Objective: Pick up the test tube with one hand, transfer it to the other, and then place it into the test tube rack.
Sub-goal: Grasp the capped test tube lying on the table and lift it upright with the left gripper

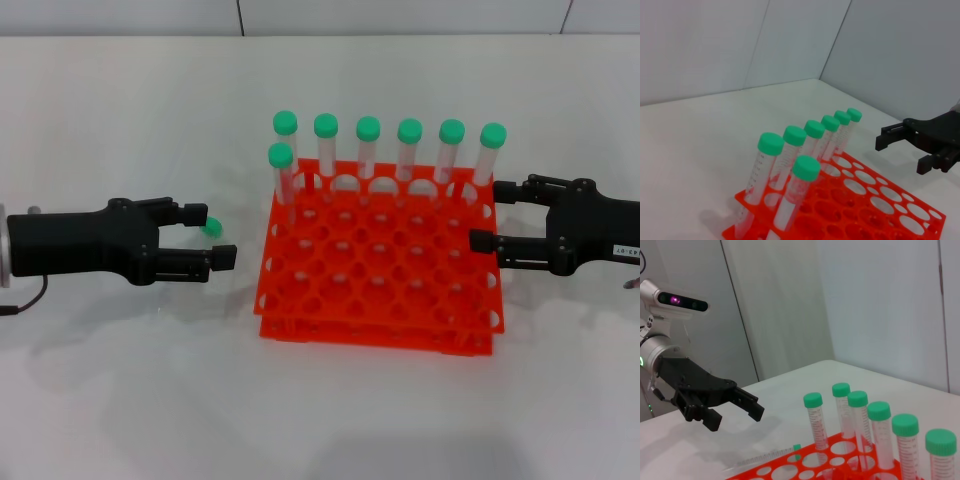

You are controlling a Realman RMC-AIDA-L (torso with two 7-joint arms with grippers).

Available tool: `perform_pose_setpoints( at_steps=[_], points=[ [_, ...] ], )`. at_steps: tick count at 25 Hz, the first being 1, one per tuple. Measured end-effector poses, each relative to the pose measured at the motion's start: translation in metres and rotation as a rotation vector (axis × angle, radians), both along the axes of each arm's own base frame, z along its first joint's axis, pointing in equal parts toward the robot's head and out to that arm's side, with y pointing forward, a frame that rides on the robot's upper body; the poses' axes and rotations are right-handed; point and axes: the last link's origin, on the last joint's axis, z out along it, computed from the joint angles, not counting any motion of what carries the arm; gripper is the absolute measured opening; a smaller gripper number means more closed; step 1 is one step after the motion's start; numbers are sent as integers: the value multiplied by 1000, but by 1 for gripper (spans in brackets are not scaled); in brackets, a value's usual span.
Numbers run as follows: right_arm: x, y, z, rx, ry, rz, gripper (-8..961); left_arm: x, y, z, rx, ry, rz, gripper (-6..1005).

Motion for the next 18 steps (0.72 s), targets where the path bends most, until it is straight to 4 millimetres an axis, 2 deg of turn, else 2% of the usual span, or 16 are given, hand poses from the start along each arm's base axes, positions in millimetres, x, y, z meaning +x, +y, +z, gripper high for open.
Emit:
perform_pose_setpoints(
  at_steps=[9, 18],
  points=[
    [-2, 0, 1, 2, 7, 2, 791, -5, 12, 14, -55, 87, 80, 886],
    [-3, 0, 1, 5, 14, 6, 791, -2, 38, 32, -171, 408, 197, 886]
  ],
)
